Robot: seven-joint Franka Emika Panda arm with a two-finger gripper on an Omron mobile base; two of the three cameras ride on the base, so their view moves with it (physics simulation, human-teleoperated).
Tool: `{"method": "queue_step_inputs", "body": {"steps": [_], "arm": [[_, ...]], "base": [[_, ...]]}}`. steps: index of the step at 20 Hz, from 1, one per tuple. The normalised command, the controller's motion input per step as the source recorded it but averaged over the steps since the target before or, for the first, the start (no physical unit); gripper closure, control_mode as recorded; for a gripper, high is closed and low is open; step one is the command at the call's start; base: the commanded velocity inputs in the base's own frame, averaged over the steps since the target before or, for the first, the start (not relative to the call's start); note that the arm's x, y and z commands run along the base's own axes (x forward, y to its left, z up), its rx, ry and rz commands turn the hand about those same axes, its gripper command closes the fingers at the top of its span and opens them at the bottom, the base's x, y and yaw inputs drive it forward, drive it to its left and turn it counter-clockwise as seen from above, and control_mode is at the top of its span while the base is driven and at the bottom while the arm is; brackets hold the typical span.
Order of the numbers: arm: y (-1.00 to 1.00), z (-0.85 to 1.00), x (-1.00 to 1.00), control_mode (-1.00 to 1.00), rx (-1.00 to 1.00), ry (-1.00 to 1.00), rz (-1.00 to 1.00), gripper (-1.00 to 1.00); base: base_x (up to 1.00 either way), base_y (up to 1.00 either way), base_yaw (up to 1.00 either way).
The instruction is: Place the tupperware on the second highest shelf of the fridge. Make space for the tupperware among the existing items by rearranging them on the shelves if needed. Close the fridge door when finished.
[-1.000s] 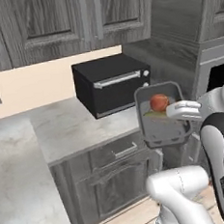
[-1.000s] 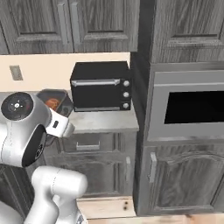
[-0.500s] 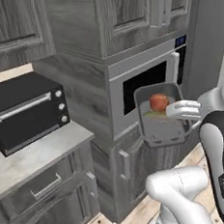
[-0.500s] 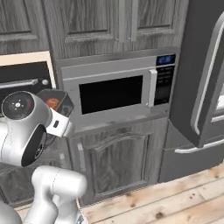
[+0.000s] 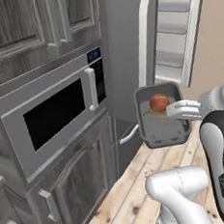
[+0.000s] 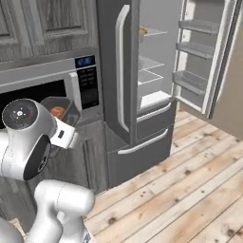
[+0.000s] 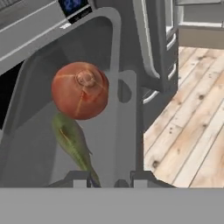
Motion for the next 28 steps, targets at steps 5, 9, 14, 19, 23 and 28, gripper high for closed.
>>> {"method": "queue_step_inputs", "body": {"steps": [5,9,14,19,23,28], "arm": [[0.00,0.00,0.00,1.00,0.00,0.00,0.00,1.00],[0.00,0.00,0.00,1.00,0.00,0.00,0.00,1.00],[0.00,0.00,0.00,1.00,0.00,0.00,0.00,1.00],[0.00,0.00,0.00,1.00,0.00,0.00,0.00,1.00],[0.00,0.00,0.00,1.00,0.00,0.00,0.00,1.00],[0.00,0.00,0.00,1.00,0.00,0.00,0.00,1.00]], "base": [[0.23,-0.96,-0.48],[0.54,-0.77,-0.40],[0.81,-0.50,-0.07],[0.91,-0.37,0.43],[0.79,-0.30,0.67],[0.60,-0.40,0.67]]}}
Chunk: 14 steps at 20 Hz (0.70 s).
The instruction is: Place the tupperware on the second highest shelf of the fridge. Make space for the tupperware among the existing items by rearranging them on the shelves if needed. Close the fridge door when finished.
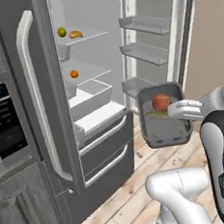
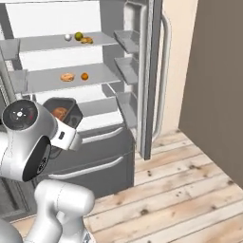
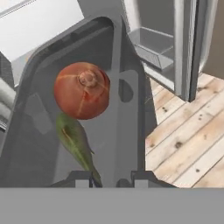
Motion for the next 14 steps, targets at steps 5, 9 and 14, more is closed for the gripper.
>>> {"method": "queue_step_inputs", "body": {"steps": [5,9,14], "arm": [[0.00,0.00,0.00,1.00,0.00,0.00,0.00,1.00],[0.00,0.00,0.00,1.00,0.00,0.00,0.00,1.00],[0.00,0.00,0.00,1.00,0.00,0.00,0.00,1.00]], "base": [[0.51,-0.52,0.64],[0.62,-0.51,0.56],[0.59,-0.43,0.40]]}}
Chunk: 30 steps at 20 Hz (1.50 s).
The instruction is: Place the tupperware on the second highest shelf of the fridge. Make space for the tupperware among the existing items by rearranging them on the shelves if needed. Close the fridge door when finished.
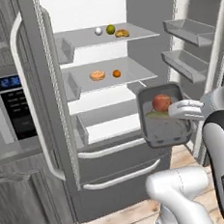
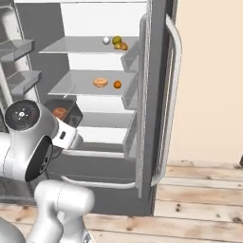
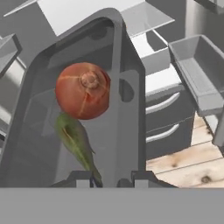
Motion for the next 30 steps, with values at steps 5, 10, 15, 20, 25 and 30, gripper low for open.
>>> {"method": "queue_step_inputs", "body": {"steps": [5,10,15,20,25,30], "arm": [[0.00,0.00,0.00,1.00,0.00,0.00,0.00,1.00],[0.00,0.00,0.00,1.00,0.00,0.00,0.00,1.00],[0.00,0.00,0.00,1.00,0.00,0.00,0.00,1.00],[0.00,0.00,0.00,1.00,0.00,0.00,0.00,1.00],[0.00,0.00,0.00,1.00,0.00,0.00,0.00,1.00],[0.25,-0.40,0.25,-1.00,-0.06,0.00,0.00,1.00]], "base": [[0.61,-0.09,0.13],[0.62,0.00,0.00],[0.72,0.00,-0.01],[0.75,0.02,-0.01],[0.63,0.11,-0.01],[0.00,0.00,0.00]]}}
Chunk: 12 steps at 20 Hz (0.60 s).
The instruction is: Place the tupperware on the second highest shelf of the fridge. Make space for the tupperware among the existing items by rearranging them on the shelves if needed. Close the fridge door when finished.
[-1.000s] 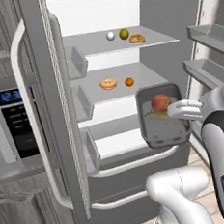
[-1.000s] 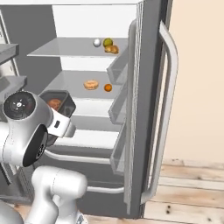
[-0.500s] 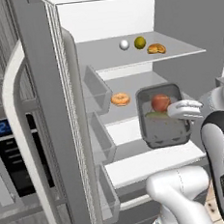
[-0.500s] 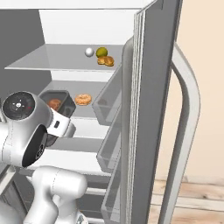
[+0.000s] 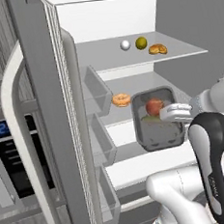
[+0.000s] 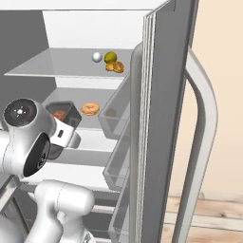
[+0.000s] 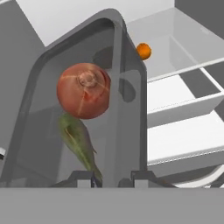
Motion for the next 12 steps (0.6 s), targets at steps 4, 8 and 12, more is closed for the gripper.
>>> {"method": "queue_step_inputs", "body": {"steps": [4,8,12], "arm": [[0.22,-0.39,0.12,-1.00,0.00,0.00,0.00,1.00],[0.06,-0.34,0.01,-1.00,0.02,0.00,0.00,1.00],[0.32,-0.10,0.00,-1.00,0.03,0.00,0.10,1.00]], "base": [[0.00,0.00,0.00],[0.00,0.00,0.00],[0.00,0.00,0.00]]}}
